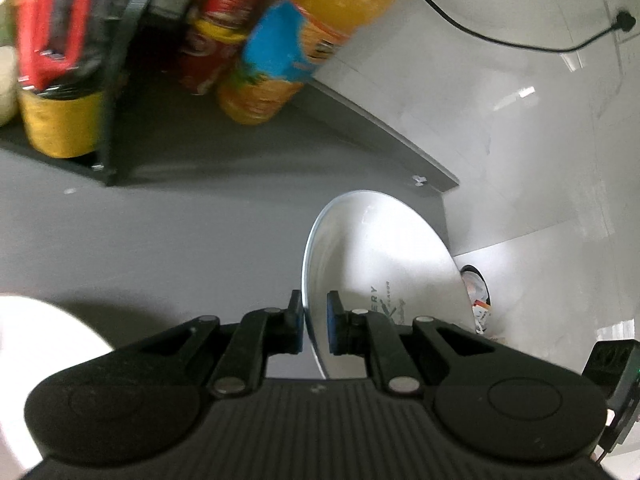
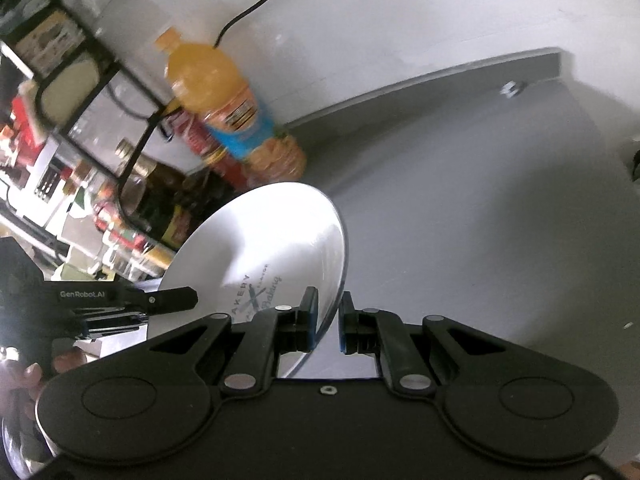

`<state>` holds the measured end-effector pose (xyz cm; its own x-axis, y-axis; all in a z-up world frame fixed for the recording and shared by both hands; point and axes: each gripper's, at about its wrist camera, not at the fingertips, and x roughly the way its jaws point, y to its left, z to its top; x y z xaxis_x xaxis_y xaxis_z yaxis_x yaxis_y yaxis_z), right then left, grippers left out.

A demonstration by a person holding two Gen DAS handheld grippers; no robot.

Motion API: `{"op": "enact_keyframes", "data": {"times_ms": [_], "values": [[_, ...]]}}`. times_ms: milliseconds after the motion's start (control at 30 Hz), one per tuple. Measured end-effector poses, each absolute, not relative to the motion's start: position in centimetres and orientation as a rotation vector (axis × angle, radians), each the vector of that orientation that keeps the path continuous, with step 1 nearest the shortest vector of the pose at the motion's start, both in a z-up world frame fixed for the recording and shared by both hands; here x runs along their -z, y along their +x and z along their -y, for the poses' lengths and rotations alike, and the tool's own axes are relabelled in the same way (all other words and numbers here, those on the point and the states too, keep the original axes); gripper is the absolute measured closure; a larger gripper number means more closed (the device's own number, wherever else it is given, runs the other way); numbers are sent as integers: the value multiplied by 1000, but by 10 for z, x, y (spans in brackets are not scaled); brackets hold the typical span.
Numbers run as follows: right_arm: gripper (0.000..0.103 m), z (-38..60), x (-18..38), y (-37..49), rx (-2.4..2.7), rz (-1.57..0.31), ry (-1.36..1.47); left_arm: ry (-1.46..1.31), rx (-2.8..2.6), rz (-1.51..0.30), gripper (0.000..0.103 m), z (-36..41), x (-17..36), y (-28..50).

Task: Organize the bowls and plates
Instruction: 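Carry the 'Bakery X' plate with both tools over the plate stack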

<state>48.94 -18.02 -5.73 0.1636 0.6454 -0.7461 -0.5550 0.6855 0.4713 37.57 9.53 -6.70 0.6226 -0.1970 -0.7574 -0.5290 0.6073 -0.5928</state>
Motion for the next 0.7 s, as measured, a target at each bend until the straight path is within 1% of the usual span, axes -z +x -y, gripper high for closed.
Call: {"op": "enact_keyframes", "data": {"times_ms": [433,700], "values": [[93,138,71,413,-903,-1148,89,-950,-292,-918,94,-132,77,280],[93,123,77,380,-908,-1171,74,-961,-307,-925,94,-144,88,237]]}}
